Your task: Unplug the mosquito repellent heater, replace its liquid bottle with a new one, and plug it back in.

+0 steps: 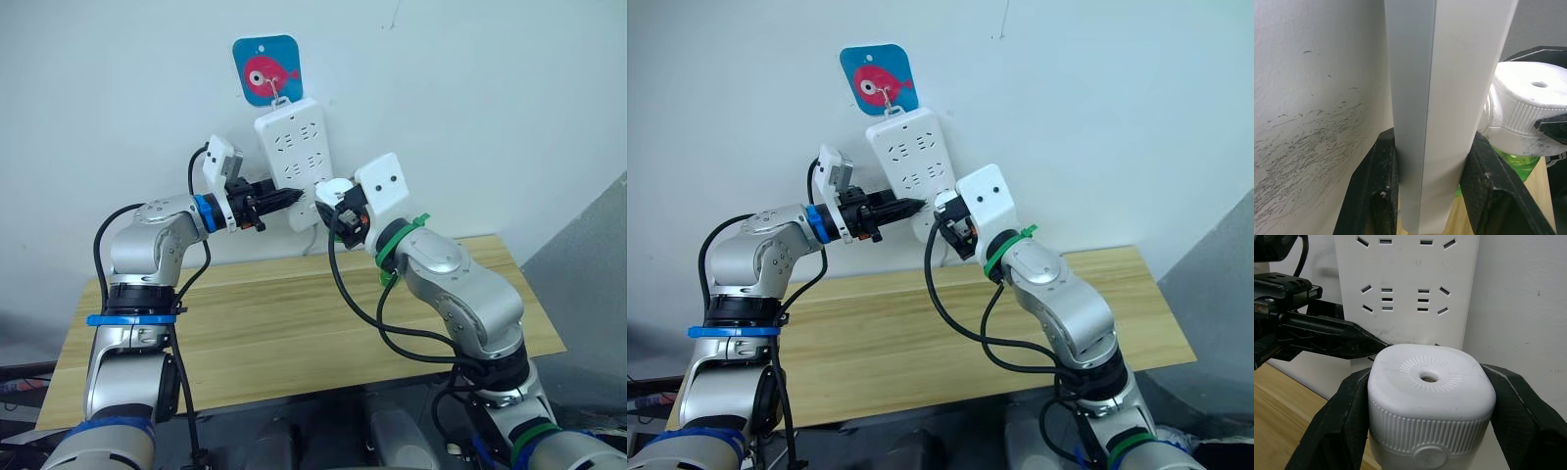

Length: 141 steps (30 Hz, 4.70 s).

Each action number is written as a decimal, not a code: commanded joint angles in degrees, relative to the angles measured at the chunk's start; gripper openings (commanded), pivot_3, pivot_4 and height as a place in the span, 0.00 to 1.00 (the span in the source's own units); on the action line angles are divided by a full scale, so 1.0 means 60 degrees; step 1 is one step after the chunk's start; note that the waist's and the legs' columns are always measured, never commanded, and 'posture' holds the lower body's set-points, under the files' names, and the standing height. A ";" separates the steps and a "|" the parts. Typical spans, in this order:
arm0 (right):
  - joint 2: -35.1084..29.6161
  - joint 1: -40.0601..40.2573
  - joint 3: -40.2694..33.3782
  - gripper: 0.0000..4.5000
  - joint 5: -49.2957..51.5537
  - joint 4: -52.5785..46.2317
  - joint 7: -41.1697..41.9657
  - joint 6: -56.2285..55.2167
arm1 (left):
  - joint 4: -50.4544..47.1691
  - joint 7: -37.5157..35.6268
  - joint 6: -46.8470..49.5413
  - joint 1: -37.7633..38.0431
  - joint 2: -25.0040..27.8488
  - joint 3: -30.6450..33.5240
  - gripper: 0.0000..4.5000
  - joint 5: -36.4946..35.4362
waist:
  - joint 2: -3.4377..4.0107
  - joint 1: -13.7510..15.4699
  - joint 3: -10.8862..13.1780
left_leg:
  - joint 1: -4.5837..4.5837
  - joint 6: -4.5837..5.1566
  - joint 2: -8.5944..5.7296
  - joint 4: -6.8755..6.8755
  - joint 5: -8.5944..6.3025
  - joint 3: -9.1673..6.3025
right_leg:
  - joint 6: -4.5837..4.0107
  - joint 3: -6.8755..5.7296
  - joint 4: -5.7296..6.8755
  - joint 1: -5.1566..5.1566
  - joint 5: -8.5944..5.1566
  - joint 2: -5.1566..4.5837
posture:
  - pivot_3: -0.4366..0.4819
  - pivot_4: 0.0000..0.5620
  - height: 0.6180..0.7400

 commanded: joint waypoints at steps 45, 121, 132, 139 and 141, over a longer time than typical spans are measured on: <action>0.0236 0.0659 -0.0597 1.00 0.0024 -0.0822 0.1380 0.0318 | -0.0341 -0.0171 -0.0823 0.0379 -0.0041 -0.0056 0.29 0.0163 | 0.0005 -0.0092 -0.0045 | -0.0013 -0.0016 -0.0026 -0.0049 0.0006 -0.0012 | -0.0002 -0.0014 -0.0027 -0.0015 0.0001 -0.0041 | 0.28 0.26 0.92; -0.0193 0.0681 0.0774 0.00 -0.1646 0.1397 0.2155 -0.2521 | -0.8251 0.1196 -0.0593 0.7065 0.2102 0.1599 0.99 -0.2727 | 0.0000 0.0615 -0.0042 | 0.0044 -0.0017 -0.0005 -0.0051 0.0006 0.0005 | -0.0014 -0.0038 -0.0014 0.0022 -0.0003 -0.0024 | 0.41 0.25 0.92; 0.0135 0.0621 0.0583 0.00 -0.1854 0.1501 0.1743 -0.2465 | -0.8164 0.1326 -0.0534 0.6775 0.2044 0.1405 0.99 -0.2716 | 0.0000 0.0615 -0.0042 | 0.0049 -0.0039 -0.0001 -0.0048 0.0021 0.0003 | -0.0027 -0.0039 -0.0009 0.0025 0.0005 -0.0014 | 0.41 0.25 0.92; -0.0324 0.0886 0.0437 0.00 -0.0698 0.0262 0.3014 -0.1687 | -0.7869 0.1291 -0.0681 0.6726 0.2001 0.1395 0.99 -0.2573 | 0.0000 0.0617 -0.0042 | 0.0043 -0.0040 0.0007 -0.0053 0.0021 -0.0010 | -0.0028 -0.0041 -0.0011 0.0022 0.0005 0.0001 | 0.41 0.23 0.92; -0.0755 0.0942 0.0335 0.00 -0.0351 -0.0133 0.3497 -0.1490 | -0.7674 0.1180 -0.0890 0.6802 0.1999 0.1370 0.99 -0.2403 | 0.0000 0.0611 -0.0042 | 0.0042 -0.0039 0.0009 -0.0055 0.0021 -0.0007 | -0.0028 -0.0041 -0.0014 0.0019 0.0005 0.0001 | 0.41 0.22 0.92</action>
